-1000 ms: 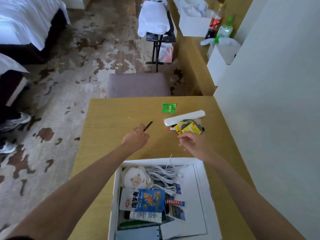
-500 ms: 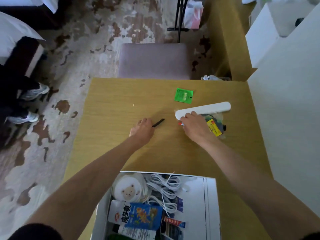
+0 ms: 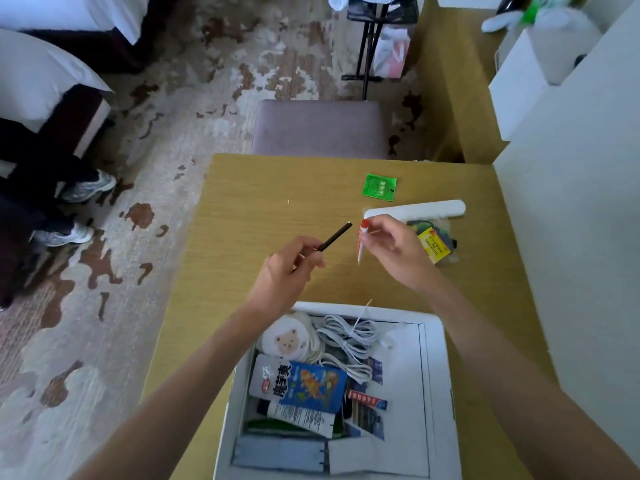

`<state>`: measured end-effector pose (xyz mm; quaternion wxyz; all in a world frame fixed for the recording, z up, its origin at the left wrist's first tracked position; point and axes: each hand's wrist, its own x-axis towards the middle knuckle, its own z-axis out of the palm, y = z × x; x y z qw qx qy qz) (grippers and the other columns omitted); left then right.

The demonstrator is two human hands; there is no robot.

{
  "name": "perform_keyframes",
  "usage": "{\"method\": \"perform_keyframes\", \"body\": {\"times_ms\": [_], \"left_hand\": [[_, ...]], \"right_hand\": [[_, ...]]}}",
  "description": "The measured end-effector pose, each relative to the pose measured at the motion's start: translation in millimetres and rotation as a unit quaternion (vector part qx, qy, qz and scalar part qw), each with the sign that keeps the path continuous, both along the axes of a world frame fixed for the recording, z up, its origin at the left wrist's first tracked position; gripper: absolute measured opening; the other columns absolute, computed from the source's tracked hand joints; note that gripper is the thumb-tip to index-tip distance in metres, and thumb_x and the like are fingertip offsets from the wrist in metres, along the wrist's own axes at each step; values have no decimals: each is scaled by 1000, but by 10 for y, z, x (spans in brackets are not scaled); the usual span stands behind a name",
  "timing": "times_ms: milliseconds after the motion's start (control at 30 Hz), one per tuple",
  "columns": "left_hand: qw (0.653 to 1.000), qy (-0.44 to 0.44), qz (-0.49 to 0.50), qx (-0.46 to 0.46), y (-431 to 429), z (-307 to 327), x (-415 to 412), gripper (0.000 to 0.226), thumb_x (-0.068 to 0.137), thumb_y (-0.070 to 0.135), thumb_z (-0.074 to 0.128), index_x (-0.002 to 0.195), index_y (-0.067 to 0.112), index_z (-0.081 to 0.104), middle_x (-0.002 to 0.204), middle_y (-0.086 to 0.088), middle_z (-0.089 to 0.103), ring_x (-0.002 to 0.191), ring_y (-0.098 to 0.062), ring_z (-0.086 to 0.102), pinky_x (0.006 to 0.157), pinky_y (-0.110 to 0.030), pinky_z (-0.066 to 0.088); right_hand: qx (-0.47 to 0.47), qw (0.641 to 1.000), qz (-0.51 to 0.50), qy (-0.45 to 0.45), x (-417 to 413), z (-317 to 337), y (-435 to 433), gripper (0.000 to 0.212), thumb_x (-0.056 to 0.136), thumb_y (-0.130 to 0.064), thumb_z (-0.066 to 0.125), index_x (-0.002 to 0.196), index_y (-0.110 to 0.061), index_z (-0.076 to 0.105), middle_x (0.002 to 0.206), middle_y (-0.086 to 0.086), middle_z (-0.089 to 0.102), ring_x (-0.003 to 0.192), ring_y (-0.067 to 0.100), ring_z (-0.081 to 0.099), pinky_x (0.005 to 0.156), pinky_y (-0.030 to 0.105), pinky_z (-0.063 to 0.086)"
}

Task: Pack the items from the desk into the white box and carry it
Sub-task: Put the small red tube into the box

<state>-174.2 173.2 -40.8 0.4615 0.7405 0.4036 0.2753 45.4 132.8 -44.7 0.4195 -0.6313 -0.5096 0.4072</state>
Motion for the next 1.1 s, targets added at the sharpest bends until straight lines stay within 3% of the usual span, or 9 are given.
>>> {"method": "perform_keyframes", "body": {"times_ms": [100,167,233,300,400,500,733,933,1100], "left_hand": [[1000,-10,-23,-2,-250,89,-152,13,95,15,52,105,21,57,80,10,67,55,-11,51,47,-34,44],[999,-1,-42,1,-413,116,-258,14,95,18,52,105,26,57,80,12,67,54,-6,50,46,-28,42],[998,-9,-56,2,-589,110,-369,15,95,19,52,103,31,56,81,10,68,52,-2,50,43,-24,40],[998,-17,-56,-13,-739,91,-480,19,94,20,53,96,39,56,80,8,70,49,-4,49,43,-33,41],[998,-14,-62,-20,-888,71,-598,23,94,23,53,91,46,55,78,14,69,55,-25,53,46,-36,42],[997,-14,-76,-15,-1027,29,-680,17,94,22,53,94,38,58,80,16,67,54,-22,50,46,-31,42],[997,23,-80,-8,-1370,39,-804,14,93,21,56,103,29,62,80,18,65,66,8,56,53,-6,40],[994,75,-75,-5,-1538,29,-917,15,93,23,57,105,21,65,78,16,59,55,5,50,48,-10,36],[994,92,-53,-3,-1611,2,-953,16,92,19,58,105,17,66,83,10,61,66,5,54,54,-9,38]], "right_hand": [[38,998,-20,48,-212,273,-487,13,96,-17,58,106,-11,62,95,-1,70,93,10,67,79,21,52],[31,996,-57,58,-372,383,-827,18,96,-17,57,112,-10,62,95,-1,73,93,10,69,76,20,54],[8,995,-99,16,-517,411,-1170,20,96,-22,57,114,-16,63,91,-7,73,86,11,69,71,23,55],[-17,990,-128,-61,-618,376,-1514,18,97,-28,54,113,-24,62,90,-8,71,82,10,67,71,27,57],[-41,977,-146,-148,-741,270,-1962,17,97,-32,51,113,-36,59,95,-13,68,89,2,63,72,22,55],[-81,965,-74,-239,-841,154,-2172,23,98,-37,50,118,-33,60,101,-20,63,92,-4,58,73,13,47],[-179,901,136,-372,-990,-154,-2095,40,90,-4,51,127,-15,61,116,11,60,106,25,54,85,32,42],[-163,890,149,-399,-976,-277,-2052,27,88,-6,54,113,-10,63,112,12,61,102,27,57,77,28,39],[-109,906,138,-384,-975,-266,-1998,20,88,-6,59,105,-8,68,107,10,60,99,23,55,81,31,46]]}}
